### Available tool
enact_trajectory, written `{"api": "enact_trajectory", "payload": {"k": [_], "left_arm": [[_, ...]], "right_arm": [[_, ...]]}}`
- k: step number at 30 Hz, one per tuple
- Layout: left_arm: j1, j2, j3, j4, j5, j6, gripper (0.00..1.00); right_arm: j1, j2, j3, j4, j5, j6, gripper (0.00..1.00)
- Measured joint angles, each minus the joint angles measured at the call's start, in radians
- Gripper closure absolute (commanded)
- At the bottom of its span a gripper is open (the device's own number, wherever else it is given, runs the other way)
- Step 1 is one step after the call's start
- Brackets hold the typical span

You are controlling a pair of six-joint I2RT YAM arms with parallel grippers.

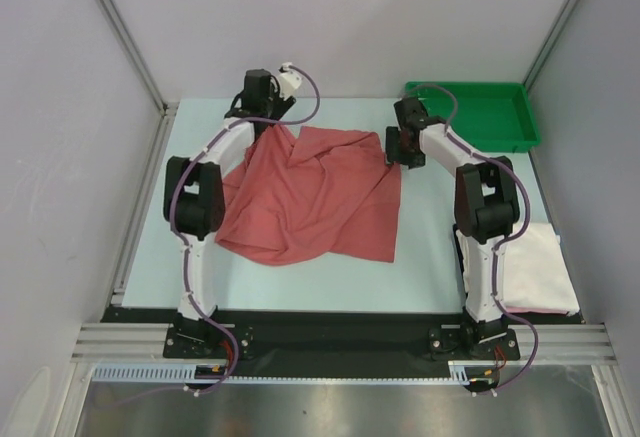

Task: Fold and stack the t-shirts
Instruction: Flatten the tshirt out

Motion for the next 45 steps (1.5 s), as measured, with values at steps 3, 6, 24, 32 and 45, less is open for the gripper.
{"api": "enact_trajectory", "payload": {"k": [3,6,24,32,45], "left_arm": [[0.006,-0.056,-0.026,-0.044,0.068,-0.052,0.00],[0.014,-0.241,-0.195,-0.107,0.186,-0.070,0.08],[0.004,-0.919,-1.167,-0.529,0.366,0.436,0.18],[-0.002,-0.984,-1.300,-0.310,0.307,0.553,0.39],[0.130,-0.990,-1.061,-0.461,0.267,0.381,1.00]], "right_arm": [[-0.002,-0.021,-0.034,-0.007,0.008,0.001,0.32],[0.000,-0.122,-0.173,0.000,0.012,0.019,0.33],[0.183,-0.362,-0.597,0.055,-0.061,0.147,0.41],[0.182,-0.365,-0.628,0.106,-0.077,0.177,0.77],[0.041,-0.502,-0.608,-0.001,-0.159,0.180,1.00]]}}
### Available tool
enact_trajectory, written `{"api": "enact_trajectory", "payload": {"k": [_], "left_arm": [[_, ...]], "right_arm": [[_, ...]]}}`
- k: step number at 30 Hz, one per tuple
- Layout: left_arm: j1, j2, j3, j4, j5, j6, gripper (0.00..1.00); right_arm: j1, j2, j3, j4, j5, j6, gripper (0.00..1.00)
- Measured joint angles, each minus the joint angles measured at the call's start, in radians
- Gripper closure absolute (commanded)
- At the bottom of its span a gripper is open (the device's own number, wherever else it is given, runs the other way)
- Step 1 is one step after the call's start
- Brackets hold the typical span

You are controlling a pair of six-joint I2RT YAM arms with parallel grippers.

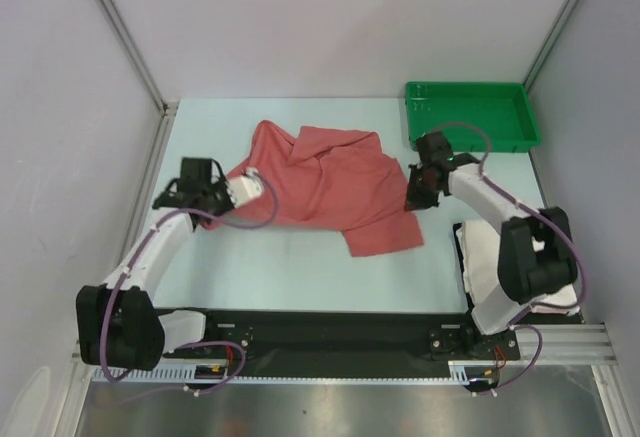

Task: Fold and stack the t-shirts
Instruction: Flatten the tshirt out

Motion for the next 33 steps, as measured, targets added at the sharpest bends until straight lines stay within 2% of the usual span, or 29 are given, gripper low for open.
{"api": "enact_trajectory", "payload": {"k": [4,8,13,15,19,23,27,30,33], "left_arm": [[0.080,-0.034,0.291,-0.116,-0.011,-0.077,1.00],[0.104,-0.064,0.543,-0.243,-0.038,-0.124,1.00],[0.147,-0.042,0.867,-0.364,-0.078,-0.160,1.00],[0.153,-0.034,0.959,-0.378,-0.082,-0.162,1.00],[0.156,-0.006,1.011,-0.381,-0.082,-0.160,1.00],[0.176,0.136,1.076,-0.350,-0.082,-0.160,1.00],[0.196,0.415,1.301,-0.286,-0.090,-0.176,1.00],[0.204,0.620,1.520,-0.264,-0.103,-0.209,1.00],[0.205,0.699,1.597,-0.198,-0.126,-0.240,1.00]], "right_arm": [[-0.050,-0.156,0.162,-0.133,-0.012,-0.044,1.00],[-0.047,-0.277,0.432,-0.239,-0.026,-0.084,1.00],[-0.046,-0.348,0.753,-0.306,-0.039,-0.105,1.00],[-0.045,-0.357,0.837,-0.303,-0.058,-0.105,1.00],[-0.045,-0.347,0.879,-0.240,-0.104,-0.105,1.00],[-0.052,-0.201,0.954,-0.143,-0.142,-0.113,1.00],[-0.079,0.075,1.147,-0.025,-0.155,-0.115,1.00],[-0.110,0.316,1.360,0.015,-0.163,-0.082,1.00],[-0.149,0.434,1.423,0.076,-0.179,0.000,1.00]]}}
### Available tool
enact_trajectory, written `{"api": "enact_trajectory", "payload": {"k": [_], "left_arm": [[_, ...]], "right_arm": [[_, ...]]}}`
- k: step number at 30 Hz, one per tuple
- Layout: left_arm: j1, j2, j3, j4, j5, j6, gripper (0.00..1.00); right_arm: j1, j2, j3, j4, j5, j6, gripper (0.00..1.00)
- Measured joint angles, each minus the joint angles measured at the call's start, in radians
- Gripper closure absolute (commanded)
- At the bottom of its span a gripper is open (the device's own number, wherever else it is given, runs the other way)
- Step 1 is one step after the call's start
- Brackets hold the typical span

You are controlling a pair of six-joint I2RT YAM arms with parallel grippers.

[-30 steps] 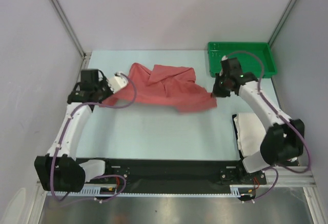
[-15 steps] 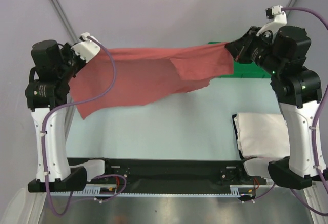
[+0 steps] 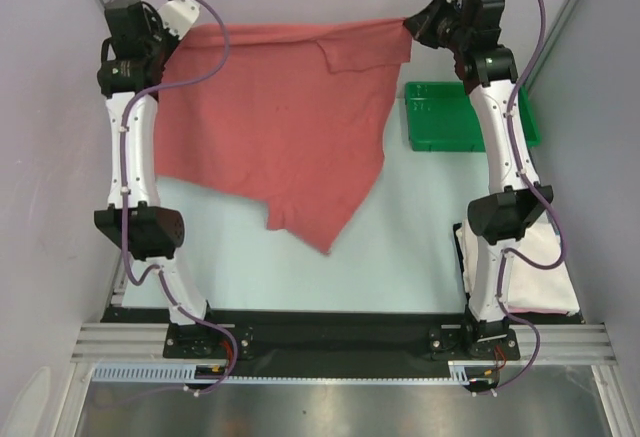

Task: Fold and stack the t-shirts
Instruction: Flatten the tshirt out

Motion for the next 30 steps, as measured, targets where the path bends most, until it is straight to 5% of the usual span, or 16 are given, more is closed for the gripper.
{"api": "enact_trajectory", "payload": {"k": [11,15,24,26,27,30], "left_arm": [[0.000,-0.082,-0.076,0.202,0.069,-0.085,1.00],[-0.003,-0.237,-0.373,0.214,0.192,-0.052,0.93],[-0.042,-0.390,-1.128,0.122,0.365,0.192,0.98],[-0.046,-0.388,-1.239,0.100,0.369,0.236,0.83],[-0.048,-0.387,-1.279,0.092,0.368,0.253,0.58],[-0.061,-0.375,-1.352,0.074,0.358,0.290,0.37]], "right_arm": [[-0.037,-0.108,-0.081,0.206,-0.023,0.080,1.00],[-0.041,-0.278,-0.343,0.249,-0.038,0.077,1.00],[-0.018,-0.545,-1.190,0.296,-0.038,0.070,1.00],[-0.003,-0.562,-1.324,0.275,-0.038,0.072,1.00],[0.003,-0.568,-1.383,0.268,-0.039,0.077,1.00],[0.020,-0.586,-1.503,0.257,-0.046,0.085,1.00]]}}
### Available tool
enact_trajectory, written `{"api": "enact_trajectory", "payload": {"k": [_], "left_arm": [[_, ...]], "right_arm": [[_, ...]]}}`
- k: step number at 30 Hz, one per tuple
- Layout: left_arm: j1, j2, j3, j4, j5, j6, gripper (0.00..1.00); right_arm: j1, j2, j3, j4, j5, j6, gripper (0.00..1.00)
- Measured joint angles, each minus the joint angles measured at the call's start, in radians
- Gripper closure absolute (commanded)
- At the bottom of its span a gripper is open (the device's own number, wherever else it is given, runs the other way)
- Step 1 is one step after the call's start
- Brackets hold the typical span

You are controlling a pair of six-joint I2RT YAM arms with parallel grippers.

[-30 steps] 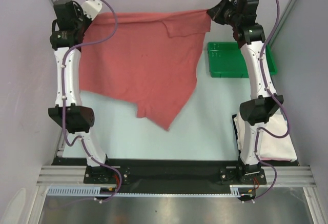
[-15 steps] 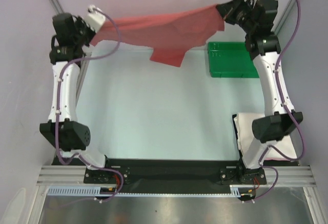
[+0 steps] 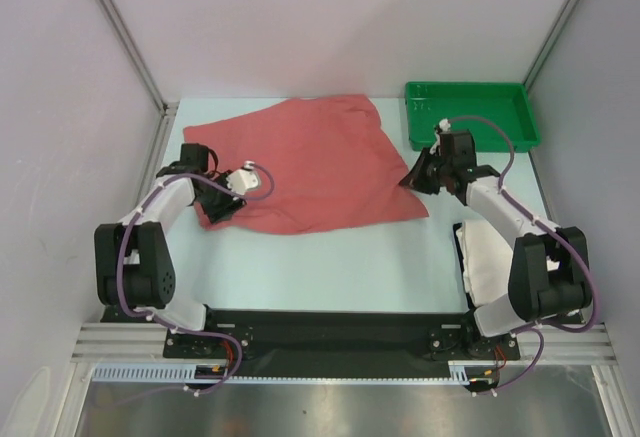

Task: Fold and stack the t-shirts
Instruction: Flatten the tshirt out

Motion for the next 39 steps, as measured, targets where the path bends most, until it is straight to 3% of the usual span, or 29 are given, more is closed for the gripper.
{"api": "enact_trajectory", "payload": {"k": [6,8,9,13,18,25,28,32,39], "left_arm": [[0.000,-0.023,-0.008,-0.021,-0.023,-0.021,0.37],[0.005,-0.064,-0.008,-0.034,-0.032,-0.034,0.42],[0.007,-0.091,-0.008,-0.050,-0.033,-0.039,0.49],[0.011,-0.181,-0.016,-0.105,-0.058,-0.070,0.56],[0.047,-0.175,-0.108,0.000,-0.156,-0.127,0.41],[0.060,-0.043,-0.148,0.162,-0.217,-0.135,0.39],[0.060,-0.043,-0.171,0.164,-0.200,-0.107,0.52],[0.060,-0.034,-0.198,0.172,-0.191,-0.087,0.99],[0.061,0.078,-0.135,0.266,-0.220,-0.140,1.00]], "right_arm": [[0.000,-0.033,-0.046,0.010,-0.008,0.006,1.00],[-0.002,-0.037,-0.046,0.016,-0.008,0.005,1.00],[-0.006,-0.037,-0.046,0.016,-0.008,0.005,1.00],[-0.018,-0.037,-0.049,0.018,-0.008,0.005,1.00],[-0.027,-0.037,-0.056,0.025,-0.012,0.005,1.00],[-0.026,-0.037,-0.066,0.035,-0.023,0.002,1.00],[-0.028,-0.039,-0.074,0.035,-0.022,0.002,1.00],[-0.031,-0.039,-0.082,0.035,-0.023,0.002,1.00],[-0.033,-0.039,-0.089,0.042,-0.030,0.002,1.00]]}}
